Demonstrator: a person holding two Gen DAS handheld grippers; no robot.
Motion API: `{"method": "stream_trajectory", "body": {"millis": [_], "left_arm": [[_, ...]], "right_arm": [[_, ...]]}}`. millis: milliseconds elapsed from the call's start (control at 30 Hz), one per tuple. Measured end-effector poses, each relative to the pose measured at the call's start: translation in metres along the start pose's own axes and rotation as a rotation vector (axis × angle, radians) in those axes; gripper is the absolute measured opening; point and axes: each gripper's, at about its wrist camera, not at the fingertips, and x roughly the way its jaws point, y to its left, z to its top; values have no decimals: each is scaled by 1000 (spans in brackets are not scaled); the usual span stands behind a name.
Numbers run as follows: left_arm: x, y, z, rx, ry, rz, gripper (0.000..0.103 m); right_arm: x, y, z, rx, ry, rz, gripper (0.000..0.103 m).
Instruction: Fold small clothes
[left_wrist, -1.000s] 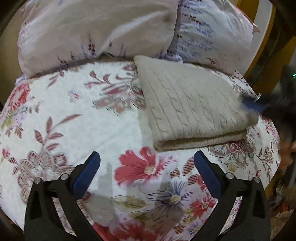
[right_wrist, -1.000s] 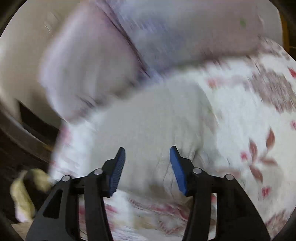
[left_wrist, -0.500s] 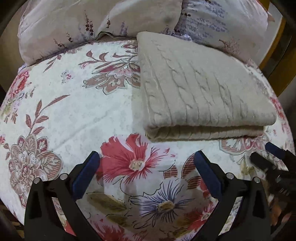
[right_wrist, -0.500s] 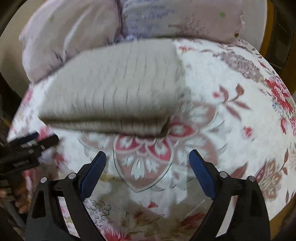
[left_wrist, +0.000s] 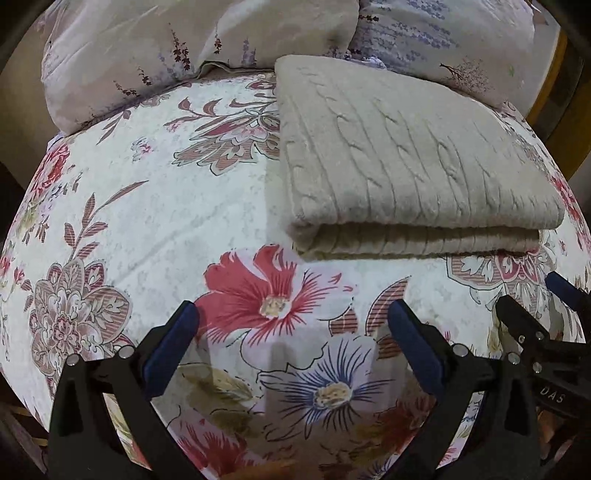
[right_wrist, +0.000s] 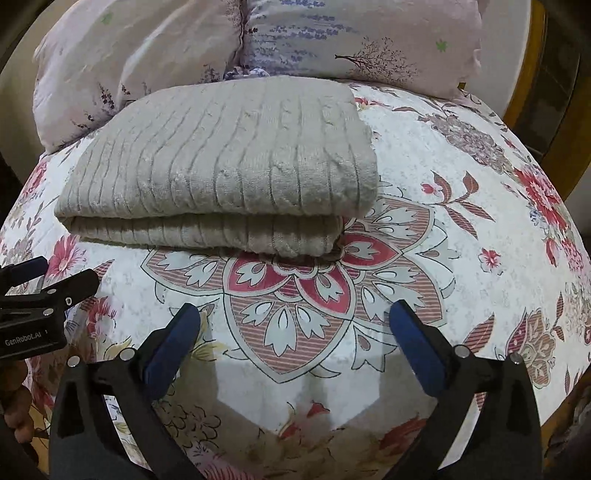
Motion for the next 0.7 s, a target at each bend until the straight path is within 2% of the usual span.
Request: {"method": "stream_trajectory", "body": {"millis": [700], "left_arm": [[1,1,1,-6,-4,6,101]], "right_arm": [[-1,0,1,16,2,-11,102]]}}
